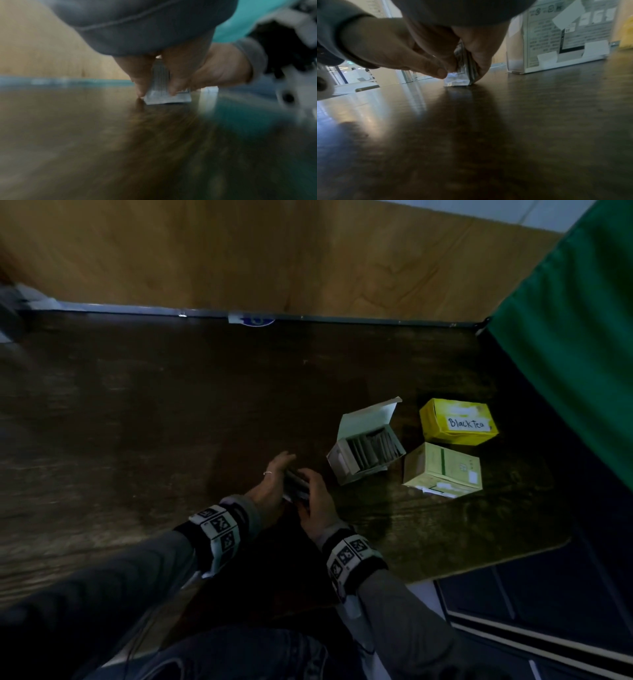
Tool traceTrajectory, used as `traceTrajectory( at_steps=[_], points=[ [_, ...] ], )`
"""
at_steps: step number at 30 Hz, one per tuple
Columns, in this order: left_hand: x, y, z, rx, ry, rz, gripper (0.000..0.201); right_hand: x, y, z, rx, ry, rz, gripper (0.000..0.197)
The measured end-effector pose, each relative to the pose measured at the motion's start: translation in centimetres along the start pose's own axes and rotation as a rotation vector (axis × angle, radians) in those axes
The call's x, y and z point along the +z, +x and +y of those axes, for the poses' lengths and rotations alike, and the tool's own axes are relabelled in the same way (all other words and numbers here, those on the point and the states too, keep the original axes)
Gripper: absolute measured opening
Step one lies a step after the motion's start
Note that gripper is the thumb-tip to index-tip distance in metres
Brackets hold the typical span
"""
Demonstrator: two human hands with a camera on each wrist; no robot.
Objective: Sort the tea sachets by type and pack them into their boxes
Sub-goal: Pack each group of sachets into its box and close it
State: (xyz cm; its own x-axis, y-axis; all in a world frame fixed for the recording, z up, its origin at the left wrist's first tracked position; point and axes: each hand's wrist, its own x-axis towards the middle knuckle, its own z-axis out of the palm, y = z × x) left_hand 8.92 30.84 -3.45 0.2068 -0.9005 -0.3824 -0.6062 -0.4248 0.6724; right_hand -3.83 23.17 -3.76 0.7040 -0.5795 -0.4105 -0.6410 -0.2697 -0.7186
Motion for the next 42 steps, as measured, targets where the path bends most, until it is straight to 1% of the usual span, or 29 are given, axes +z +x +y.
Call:
traceTrajectory(
  at_steps=[3, 4, 6, 8, 10, 12, 13, 14, 15, 16, 17, 18, 19, 21, 22, 24, 26, 28, 30, 32, 33, 35, 39, 42],
  points=[
    [0.0, 0.1, 0.4, -0.033, 0.038, -0.02, 0.094, -0.2, -0.1, -0.6, 0.065, 0.04, -0.051, 0.064],
    [-0.2, 0.2, 0.6, -0.04, 0.072, -0.033, 0.09, -0.3, -0.2, -0.6, 0.065, 0.043, -0.06, 0.064],
    [-0.3, 0.5, 0.5, -0.046, 0.159, -0.1, 0.082, -0.5, -0.5, -0.5, 0.061, 0.032, -0.056, 0.057],
    [-0.5, 0.8, 0.5, -0.025, 0.21, -0.123, 0.074, -0.7, -0.7, -0.2, 0.053, 0.006, -0.016, 0.047],
    [-1.4, 1.2, 1.4, 0.04, 0.249, -0.118, 0.066, -1.2, -1.1, 0.1, 0.042, 0.028, 0.053, 0.041],
    [-2.5, 1.7, 2.9, 0.133, 0.248, -0.085, 0.063, -2.2, -1.9, 0.5, 0.018, 0.08, 0.163, 0.041],
    [-2.9, 2.0, 3.8, 0.188, 0.216, -0.024, 0.061, -2.8, -2.5, 0.7, -0.001, 0.106, 0.24, 0.041],
    [-3.2, 2.2, 4.7, 0.257, 0.169, 0.072, 0.056, -3.5, -3.0, 1.0, -0.023, 0.105, 0.337, 0.039],
    [-3.3, 2.6, 5.5, 0.336, 0.14, 0.17, 0.052, -4.3, -3.6, 1.3, -0.049, 0.088, 0.45, 0.037],
    [-3.4, 3.0, 6.4, 0.406, 0.153, 0.229, 0.05, -5.2, -3.9, 1.8, -0.07, 0.075, 0.57, 0.036],
    [-3.3, 3.6, 7.1, 0.463, 0.212, 0.235, 0.051, -6.1, -4.2, 2.2, -0.081, 0.07, 0.681, 0.037],
    [-3.2, 4.3, 7.8, 0.503, 0.3, 0.195, 0.055, -7.1, -4.3, 2.4, -0.077, 0.077, 0.766, 0.039],
    [-3.1, 5.2, 8.3, 0.524, 0.408, 0.125, 0.061, -8.0, -4.3, 2.4, -0.065, 0.093, 0.822, 0.04],
    [-3.0, 6.6, 9.5, 0.524, 0.647, -0.014, 0.076, -9.7, -4.0, 1.9, -0.045, 0.118, 0.857, 0.04],
    [-2.9, 7.2, 9.9, 0.521, 0.781, -0.049, 0.083, -10.4, -3.6, 1.7, -0.038, 0.115, 0.854, 0.038],
    [-2.5, 8.2, 10.3, 0.502, 1.015, -0.074, 0.092, -11.2, -2.7, 1.4, -0.017, 0.09, 0.8, 0.036],
    [-2.5, 8.7, 10.4, 0.481, 1.121, -0.07, 0.089, -11.5, -1.8, 1.5, 0.02, 0.019, 0.718, 0.036],
    [-2.6, 8.9, 10.2, 0.5, 1.111, -0.041, 0.074, -11.8, -1.1, 2.0, 0.05, -0.042, 0.65, 0.036],
    [-2.5, 8.6, 9.9, 0.503, 1.031, -0.035, 0.062, -12.4, -0.9, 2.3, 0.076, -0.047, 0.617, 0.035],
    [-2.3, 8.2, 9.4, 0.482, 0.98, -0.042, 0.056, -12.7, -0.8, 2.1, 0.066, -0.051, 0.592, 0.037],
    [-2.2, 8.1, 9.2, 0.478, 0.969, -0.035, 0.055, -12.8, -0.9, 1.8, 0.055, -0.057, 0.557, 0.038],
    [-2.0, 8.0, 9.1, 0.481, 0.962, -0.017, 0.054, -13.1, -1.0, 1.2, 0.069, -0.1, 0.441, 0.04],
    [-2.0, 7.9, 9.2, 0.51, 0.962, 0.004, 0.052, -13.7, -0.8, -0.2, 0.182, -0.407, 0.267, 0.036],
    [-1.9, 8.1, 9.1, 0.488, 0.899, -0.012, 0.05, -13.7, -0.4, -2.2, 0.248, -0.582, 0.141, 0.044]
  ],
)
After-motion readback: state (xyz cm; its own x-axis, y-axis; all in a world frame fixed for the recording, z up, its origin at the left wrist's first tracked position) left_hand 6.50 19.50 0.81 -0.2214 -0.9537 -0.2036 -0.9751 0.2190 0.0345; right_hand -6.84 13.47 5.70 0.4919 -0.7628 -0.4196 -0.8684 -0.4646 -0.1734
